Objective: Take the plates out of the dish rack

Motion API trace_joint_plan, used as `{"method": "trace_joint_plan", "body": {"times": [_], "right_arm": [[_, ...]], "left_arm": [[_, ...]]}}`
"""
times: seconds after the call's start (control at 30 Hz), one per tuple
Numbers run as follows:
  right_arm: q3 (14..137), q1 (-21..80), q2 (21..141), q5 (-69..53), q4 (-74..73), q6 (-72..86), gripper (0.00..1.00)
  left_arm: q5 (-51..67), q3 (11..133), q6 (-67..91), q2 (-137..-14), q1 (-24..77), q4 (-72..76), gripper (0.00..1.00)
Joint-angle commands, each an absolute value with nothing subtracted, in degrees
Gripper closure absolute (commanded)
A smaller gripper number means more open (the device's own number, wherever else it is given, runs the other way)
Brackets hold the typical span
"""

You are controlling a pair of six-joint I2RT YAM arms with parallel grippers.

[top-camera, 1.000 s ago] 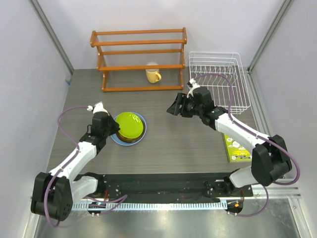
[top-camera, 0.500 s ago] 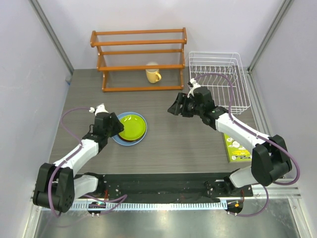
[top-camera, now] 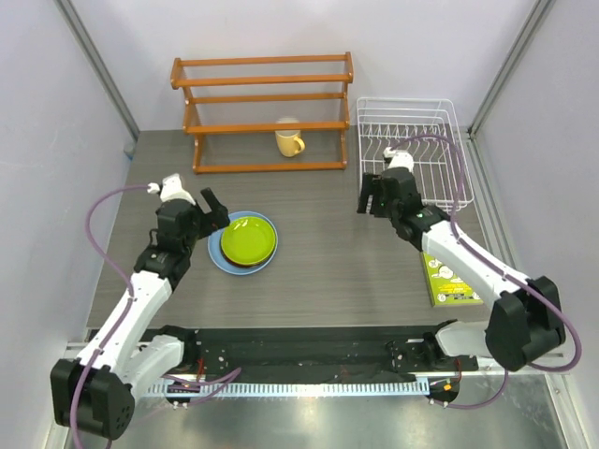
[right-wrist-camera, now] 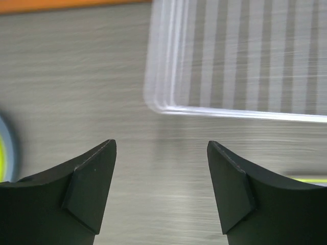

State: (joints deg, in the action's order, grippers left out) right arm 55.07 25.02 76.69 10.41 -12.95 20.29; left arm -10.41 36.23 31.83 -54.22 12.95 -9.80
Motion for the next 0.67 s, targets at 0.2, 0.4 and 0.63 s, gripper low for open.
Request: {"method": "trace_joint_plan", "body": {"times": [0.2, 0.4, 0.63], "right_arm": [[48.3, 16.8, 69.9, 40.5, -4.6, 10.3, 0.0], [35.5, 16.1, 67.4, 46.1, 12.4, 9.1, 0.0], [26.0, 16.1, 62.4, 45.8, 27.0, 6.8, 0.0]], "left_arm": [[-19.9, 43.2, 22.7, -52.5, 12.9, -7.0, 0.0], [-20.0, 44.6, 20.0, -57.0, 13.0, -5.8, 0.0], [-17.9, 43.2, 18.2, -57.6, 13.1, -3.1, 0.01]]}}
